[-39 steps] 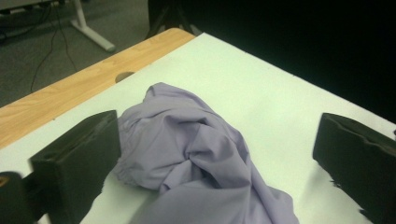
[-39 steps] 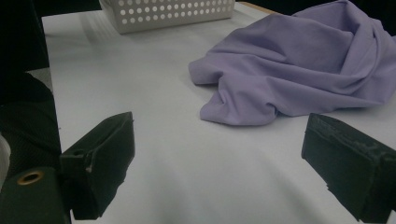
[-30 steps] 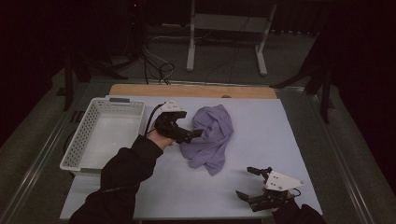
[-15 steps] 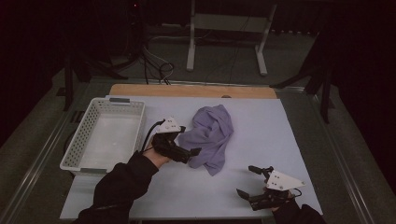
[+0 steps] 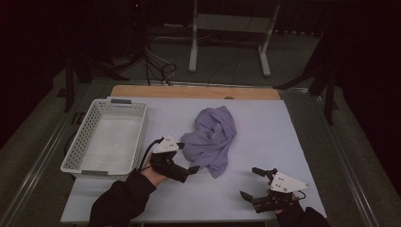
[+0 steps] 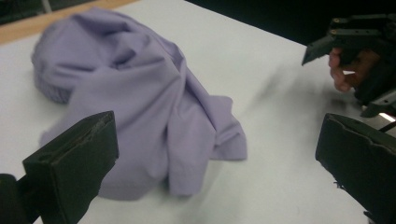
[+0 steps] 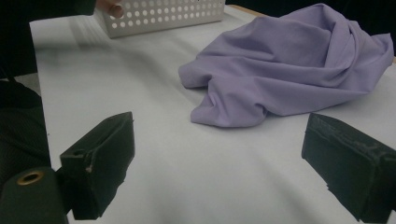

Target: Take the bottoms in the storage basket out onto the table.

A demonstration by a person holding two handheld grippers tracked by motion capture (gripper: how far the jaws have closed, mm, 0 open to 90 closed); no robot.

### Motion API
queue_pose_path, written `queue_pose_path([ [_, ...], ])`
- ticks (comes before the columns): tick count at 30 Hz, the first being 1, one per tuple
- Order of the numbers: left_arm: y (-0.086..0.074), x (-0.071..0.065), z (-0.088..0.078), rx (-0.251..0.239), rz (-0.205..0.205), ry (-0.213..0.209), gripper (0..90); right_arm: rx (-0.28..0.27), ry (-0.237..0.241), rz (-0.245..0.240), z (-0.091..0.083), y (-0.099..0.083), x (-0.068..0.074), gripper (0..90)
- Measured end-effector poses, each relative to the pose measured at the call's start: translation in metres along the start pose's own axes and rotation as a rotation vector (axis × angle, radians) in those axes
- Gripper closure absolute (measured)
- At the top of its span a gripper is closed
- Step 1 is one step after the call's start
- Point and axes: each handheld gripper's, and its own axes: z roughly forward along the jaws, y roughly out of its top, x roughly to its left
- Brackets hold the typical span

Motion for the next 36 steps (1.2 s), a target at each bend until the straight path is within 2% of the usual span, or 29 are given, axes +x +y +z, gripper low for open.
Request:
queue_pose_path([
  [4,-0.01,-0.004,0.0,0.003,0.008,0.018,0.0,0.009,0.015,0.005,0.001,-0.001,-0.001,9.5],
  [10,-0.02,-0.005,-0.006,-0.019,0.01,0.018,0.0,0.008,0.02,0.005,0.002,-0.001,0.0,9.5],
  [13,-0.026,-0.006,-0.008,-0.005,0.024,0.021,0.0,0.007,0.017,0.006,0.002,-0.001,0.0,9.5],
  [15,-0.03,-0.007,-0.009,-0.004,0.021,0.012,0.0,0.008,0.02,0.007,0.002,-0.001,-0.001,9.5],
  [19,-0.04,-0.007,-0.013,0.011,0.026,0.026,0.0,0.008,0.022,0.003,0.002,-0.001,0.0,9.5],
  [24,-0.049,-0.007,-0.023,0.012,0.02,0.018,0.0,0.012,0.018,0.008,0.001,-0.001,-0.001,9.5],
  [28,-0.056,-0.01,-0.027,0.021,0.039,0.015,0.0,0.011,0.021,0.007,0.002,-0.001,-0.001,9.5],
  [31,-0.06,-0.013,-0.028,0.026,0.048,0.016,0.0,0.017,0.017,0.006,0.002,-0.001,-0.001,9.5],
  [36,-0.061,-0.011,-0.029,0.008,0.036,0.019,0.0,0.021,0.014,0.005,0.002,-0.002,-0.002,9.5],
])
